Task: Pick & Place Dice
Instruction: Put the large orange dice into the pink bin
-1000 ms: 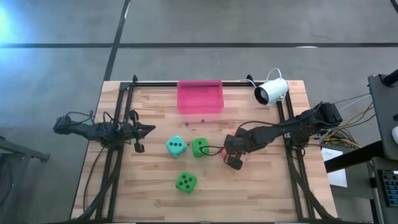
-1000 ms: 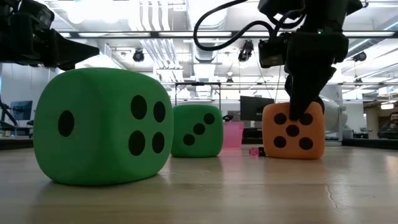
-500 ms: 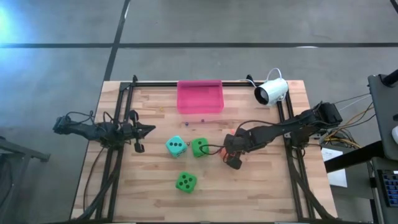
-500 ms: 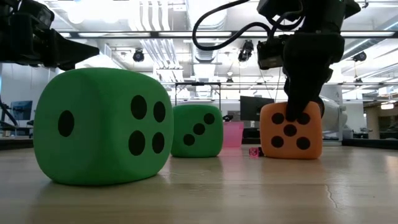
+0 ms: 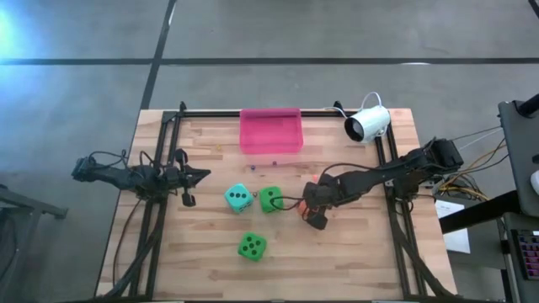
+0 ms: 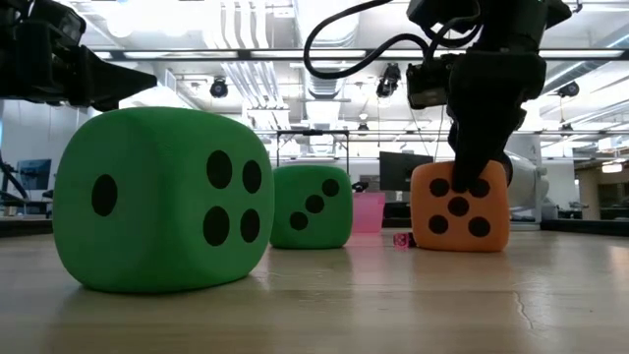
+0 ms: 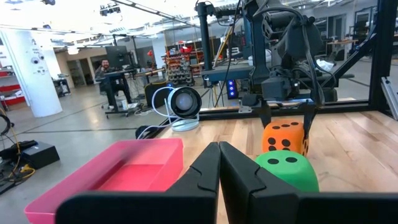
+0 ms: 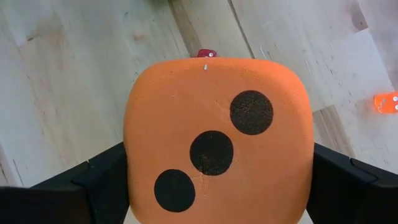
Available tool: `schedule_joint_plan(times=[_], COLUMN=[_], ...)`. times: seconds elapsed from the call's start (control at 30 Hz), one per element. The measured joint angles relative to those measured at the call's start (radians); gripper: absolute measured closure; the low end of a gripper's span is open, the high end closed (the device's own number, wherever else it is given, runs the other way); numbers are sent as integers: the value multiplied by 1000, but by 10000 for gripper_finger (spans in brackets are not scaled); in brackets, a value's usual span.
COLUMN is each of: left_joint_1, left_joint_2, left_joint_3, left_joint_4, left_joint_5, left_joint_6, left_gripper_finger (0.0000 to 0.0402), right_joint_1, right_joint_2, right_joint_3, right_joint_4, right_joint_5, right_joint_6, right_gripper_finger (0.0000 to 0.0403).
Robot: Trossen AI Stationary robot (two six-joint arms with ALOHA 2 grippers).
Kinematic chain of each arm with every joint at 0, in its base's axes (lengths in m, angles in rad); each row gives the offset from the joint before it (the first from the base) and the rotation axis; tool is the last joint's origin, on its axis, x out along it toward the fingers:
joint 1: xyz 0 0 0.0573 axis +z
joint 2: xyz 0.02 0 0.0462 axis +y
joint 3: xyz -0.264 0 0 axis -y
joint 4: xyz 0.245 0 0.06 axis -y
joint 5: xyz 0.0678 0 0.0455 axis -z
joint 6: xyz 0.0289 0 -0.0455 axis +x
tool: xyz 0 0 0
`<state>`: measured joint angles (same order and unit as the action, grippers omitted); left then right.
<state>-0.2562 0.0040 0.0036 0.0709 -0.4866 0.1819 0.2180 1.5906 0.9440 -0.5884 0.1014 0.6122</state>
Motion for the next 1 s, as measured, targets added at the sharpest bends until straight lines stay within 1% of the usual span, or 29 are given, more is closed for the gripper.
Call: schedule_joint_plan(times=[0.1, 0.6, 1.0], left_joint_1=[0, 0, 0], left_joint_2=[0, 0, 0], left_joint_3=[0, 0, 0], left_joint_4=[0, 0, 0], left_joint_5=[0, 0, 0], left_joint_6=[0, 0, 0], left_gripper_finger=[387, 387, 387], right_joint_1=[2, 14, 25], right_joint_2=[0, 1, 1], right_joint_3=[0, -1, -4], right_joint_4=[3, 15, 20], right_joint_5=[11, 9, 31], right_joint_6=[-43, -50, -63], right_gripper_finger=[44, 40, 39])
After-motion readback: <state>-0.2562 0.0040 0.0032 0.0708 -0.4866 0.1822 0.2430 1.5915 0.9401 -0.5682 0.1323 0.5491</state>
